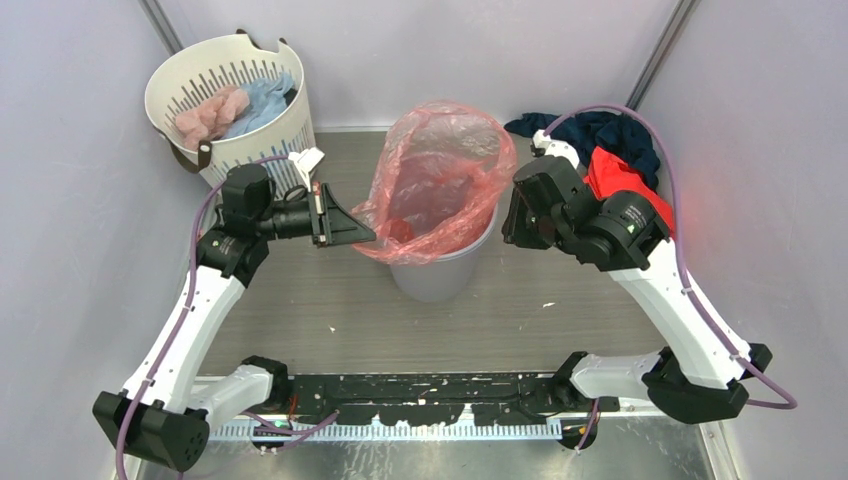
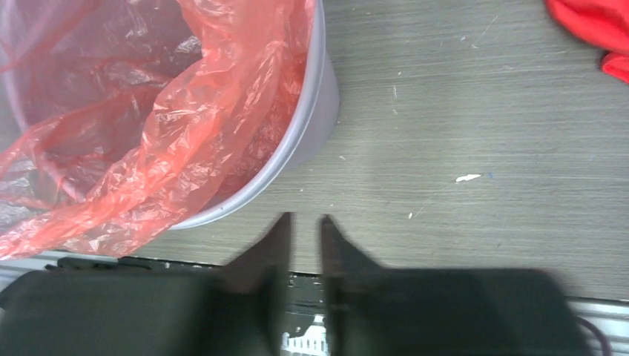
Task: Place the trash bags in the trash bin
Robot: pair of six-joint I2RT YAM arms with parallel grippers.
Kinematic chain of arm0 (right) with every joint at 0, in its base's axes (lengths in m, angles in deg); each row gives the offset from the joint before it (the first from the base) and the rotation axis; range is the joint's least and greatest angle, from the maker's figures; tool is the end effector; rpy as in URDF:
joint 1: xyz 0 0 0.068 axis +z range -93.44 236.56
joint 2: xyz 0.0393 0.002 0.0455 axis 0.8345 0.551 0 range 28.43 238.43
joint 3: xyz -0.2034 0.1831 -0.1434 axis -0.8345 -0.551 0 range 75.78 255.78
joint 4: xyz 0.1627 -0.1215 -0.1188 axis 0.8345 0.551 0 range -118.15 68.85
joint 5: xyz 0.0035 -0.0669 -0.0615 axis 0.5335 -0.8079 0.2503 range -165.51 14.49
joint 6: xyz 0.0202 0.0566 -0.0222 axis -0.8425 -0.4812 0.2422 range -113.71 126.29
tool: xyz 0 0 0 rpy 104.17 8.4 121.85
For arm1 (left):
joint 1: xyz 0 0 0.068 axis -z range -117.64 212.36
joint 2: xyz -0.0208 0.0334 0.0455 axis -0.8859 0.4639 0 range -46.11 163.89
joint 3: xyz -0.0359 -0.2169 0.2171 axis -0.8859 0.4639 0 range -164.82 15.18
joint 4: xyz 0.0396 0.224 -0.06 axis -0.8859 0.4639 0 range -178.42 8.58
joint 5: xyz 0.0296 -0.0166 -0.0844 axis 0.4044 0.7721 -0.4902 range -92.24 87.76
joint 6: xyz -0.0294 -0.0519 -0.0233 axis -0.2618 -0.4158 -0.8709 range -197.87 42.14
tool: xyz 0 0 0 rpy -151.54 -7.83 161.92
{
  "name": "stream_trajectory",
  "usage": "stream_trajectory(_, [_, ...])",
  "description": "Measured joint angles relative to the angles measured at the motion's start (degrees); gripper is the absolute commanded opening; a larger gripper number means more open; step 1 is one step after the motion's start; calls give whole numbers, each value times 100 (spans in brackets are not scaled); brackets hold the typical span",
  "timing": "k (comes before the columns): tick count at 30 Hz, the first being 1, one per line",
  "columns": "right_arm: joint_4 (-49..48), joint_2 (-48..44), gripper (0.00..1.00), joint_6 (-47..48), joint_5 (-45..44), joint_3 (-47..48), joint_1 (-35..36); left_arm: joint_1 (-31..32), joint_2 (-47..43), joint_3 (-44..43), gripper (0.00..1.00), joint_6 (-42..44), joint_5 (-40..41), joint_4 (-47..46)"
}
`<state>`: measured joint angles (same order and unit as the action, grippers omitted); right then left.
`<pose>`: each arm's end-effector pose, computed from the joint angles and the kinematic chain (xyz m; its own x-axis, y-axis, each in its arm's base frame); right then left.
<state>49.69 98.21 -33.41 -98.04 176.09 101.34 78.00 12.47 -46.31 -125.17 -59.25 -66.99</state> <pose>0.1224 0.0945 0.4699 -0.6993 0.1373 -0.7015 -0.0255 0.9760 0.2164 0.1547 -0.0864 0.4093 -0.8782 -0.1697 -0.4471 0.3940 0.2731 -0.8776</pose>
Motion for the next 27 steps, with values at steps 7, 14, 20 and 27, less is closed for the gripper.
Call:
stream_trajectory(7, [-35,192,57,7,52,505,0,0,-44,0,0,26,26,96])
stream_trajectory(14, [-125,608,64,-7,-269,1145,0,0,-44,0,0,87,44,144])
stream_trajectory(20, [-192,1095,68,-70,-490,1261,0,0,-44,0,0,122,35,160])
stream_trajectory(27, [-328,1303,22,-129,-656,1263,-2,0,-46,0,0,131,-2,160])
